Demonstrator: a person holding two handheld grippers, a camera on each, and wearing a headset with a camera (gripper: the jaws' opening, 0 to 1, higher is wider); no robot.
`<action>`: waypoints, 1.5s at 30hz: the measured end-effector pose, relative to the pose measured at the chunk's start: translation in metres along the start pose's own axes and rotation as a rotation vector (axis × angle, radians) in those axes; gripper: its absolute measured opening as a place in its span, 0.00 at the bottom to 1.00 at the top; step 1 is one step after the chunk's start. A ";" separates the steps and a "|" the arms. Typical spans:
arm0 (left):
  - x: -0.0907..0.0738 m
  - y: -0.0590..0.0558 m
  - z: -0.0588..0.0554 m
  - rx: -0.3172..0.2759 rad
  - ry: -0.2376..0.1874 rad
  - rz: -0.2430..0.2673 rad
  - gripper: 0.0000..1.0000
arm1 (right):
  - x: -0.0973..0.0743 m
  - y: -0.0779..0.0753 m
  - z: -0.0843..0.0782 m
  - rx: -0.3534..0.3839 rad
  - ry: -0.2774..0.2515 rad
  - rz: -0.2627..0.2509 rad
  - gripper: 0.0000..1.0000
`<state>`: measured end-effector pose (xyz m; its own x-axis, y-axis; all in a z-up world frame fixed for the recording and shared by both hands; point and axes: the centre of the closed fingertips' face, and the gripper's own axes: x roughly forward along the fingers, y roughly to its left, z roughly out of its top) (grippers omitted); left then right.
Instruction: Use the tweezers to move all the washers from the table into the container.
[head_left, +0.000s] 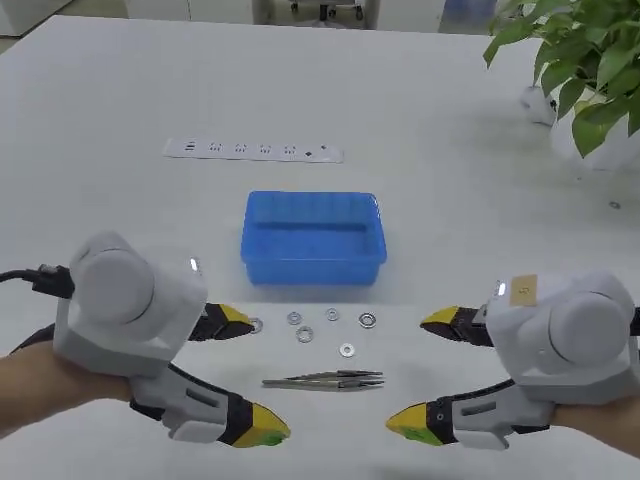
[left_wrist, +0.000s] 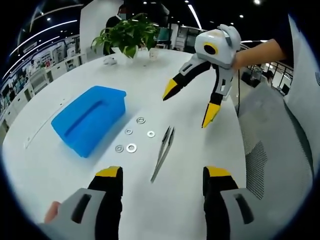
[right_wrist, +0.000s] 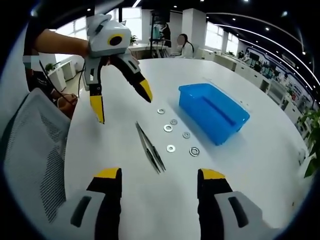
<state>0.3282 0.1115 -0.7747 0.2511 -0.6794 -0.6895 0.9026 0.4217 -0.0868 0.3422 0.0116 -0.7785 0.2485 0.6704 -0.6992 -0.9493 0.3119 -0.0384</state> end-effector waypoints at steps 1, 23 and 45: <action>0.002 0.000 -0.001 0.007 0.010 0.000 0.68 | 0.002 0.002 0.002 -0.008 -0.002 0.010 0.58; 0.029 0.010 -0.023 0.027 0.114 -0.016 0.46 | 0.053 0.019 0.011 -0.135 0.039 0.173 0.31; 0.037 -0.003 -0.020 0.245 0.181 -0.099 0.23 | 0.059 0.017 0.009 -0.249 0.095 0.217 0.12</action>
<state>0.3277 0.0975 -0.8141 0.1118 -0.5829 -0.8048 0.9824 0.1868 0.0012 0.3424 0.0628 -0.8140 0.0273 0.6342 -0.7727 -0.9988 -0.0132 -0.0461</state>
